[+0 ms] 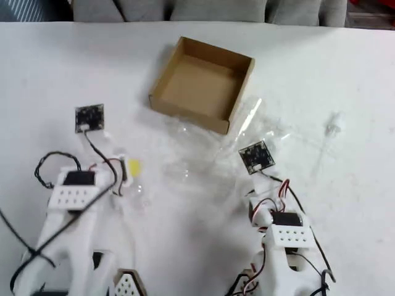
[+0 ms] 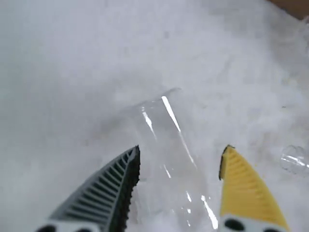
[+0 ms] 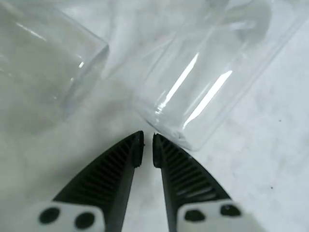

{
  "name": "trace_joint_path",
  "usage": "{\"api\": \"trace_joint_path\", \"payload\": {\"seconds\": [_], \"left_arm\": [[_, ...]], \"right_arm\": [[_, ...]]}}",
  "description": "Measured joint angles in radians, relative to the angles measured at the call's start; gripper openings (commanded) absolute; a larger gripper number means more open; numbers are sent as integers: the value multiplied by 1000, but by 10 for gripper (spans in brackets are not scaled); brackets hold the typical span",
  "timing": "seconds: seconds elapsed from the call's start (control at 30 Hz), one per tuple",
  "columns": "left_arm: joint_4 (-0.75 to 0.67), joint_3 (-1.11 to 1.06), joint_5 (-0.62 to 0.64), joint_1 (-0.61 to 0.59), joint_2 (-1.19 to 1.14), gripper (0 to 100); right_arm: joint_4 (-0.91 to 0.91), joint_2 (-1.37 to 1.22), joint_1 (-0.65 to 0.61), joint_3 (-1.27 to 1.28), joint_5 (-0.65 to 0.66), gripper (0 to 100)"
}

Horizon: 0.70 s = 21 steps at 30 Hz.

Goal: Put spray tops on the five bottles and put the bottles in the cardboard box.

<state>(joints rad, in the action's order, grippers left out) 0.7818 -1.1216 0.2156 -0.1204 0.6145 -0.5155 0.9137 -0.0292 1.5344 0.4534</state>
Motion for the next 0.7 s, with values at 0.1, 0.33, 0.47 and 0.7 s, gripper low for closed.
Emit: {"api": "trace_joint_path", "payload": {"seconds": [0.1,0.33,0.47,0.7], "left_arm": [[0,69,3,-31,-133,269],[-2,204,5,-44,-388,343],[0,210,5,-43,-419,371],[46,213,-6,44,-423,150]], "right_arm": [[0,0,0,0,0,17],[0,0,0,0,0,17],[0,0,0,0,0,17],[0,0,0,0,0,17]]}}
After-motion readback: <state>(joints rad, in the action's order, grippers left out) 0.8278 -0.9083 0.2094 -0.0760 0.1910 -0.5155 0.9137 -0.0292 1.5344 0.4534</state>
